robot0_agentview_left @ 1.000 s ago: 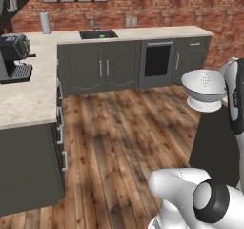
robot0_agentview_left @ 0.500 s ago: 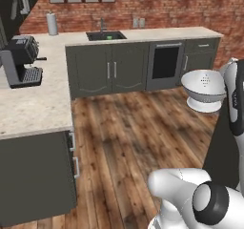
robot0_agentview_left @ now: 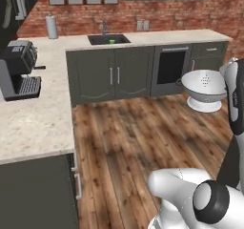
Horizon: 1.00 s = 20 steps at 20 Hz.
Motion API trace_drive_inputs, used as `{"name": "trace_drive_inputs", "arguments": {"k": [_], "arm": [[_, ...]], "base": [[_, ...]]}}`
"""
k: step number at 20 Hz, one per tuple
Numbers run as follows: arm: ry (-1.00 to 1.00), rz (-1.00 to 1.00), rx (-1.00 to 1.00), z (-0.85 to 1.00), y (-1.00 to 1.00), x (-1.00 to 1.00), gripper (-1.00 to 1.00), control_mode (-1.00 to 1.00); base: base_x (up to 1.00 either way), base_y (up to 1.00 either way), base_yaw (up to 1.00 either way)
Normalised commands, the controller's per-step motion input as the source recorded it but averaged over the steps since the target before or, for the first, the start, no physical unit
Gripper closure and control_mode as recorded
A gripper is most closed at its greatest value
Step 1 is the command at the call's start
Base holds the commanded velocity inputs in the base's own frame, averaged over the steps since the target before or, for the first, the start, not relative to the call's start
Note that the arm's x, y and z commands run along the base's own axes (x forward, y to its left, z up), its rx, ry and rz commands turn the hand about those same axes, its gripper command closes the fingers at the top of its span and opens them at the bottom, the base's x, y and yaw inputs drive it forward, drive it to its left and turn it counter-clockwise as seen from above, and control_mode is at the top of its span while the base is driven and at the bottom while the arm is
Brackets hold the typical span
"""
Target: Pick the cup and colander and place them in the sink. Then turn on the water.
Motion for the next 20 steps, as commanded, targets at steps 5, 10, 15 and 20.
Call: {"name": "trace_drive_inputs", "arguments": {"k": [5, 10, 15, 20], "arm": [[0.0, 0.0, 0.0, 0.0, 0.0, 0.0, 1.0, 1.0], [0.0, 0.0, 0.0, 0.0, 0.0, 0.0, 1.0, 1.0], [0.0, 0.0, 0.0, 0.0, 0.0, 0.0, 1.0, 1.0], [0.0, 0.0, 0.0, 0.0, 0.0, 0.0, 1.0, 1.0]], "base": [[0.7, 0.0, 0.0], [0.63, -0.08, 0.0], [0.63, -0.15, 0.0], [0.66, -0.22, 0.0]]}}
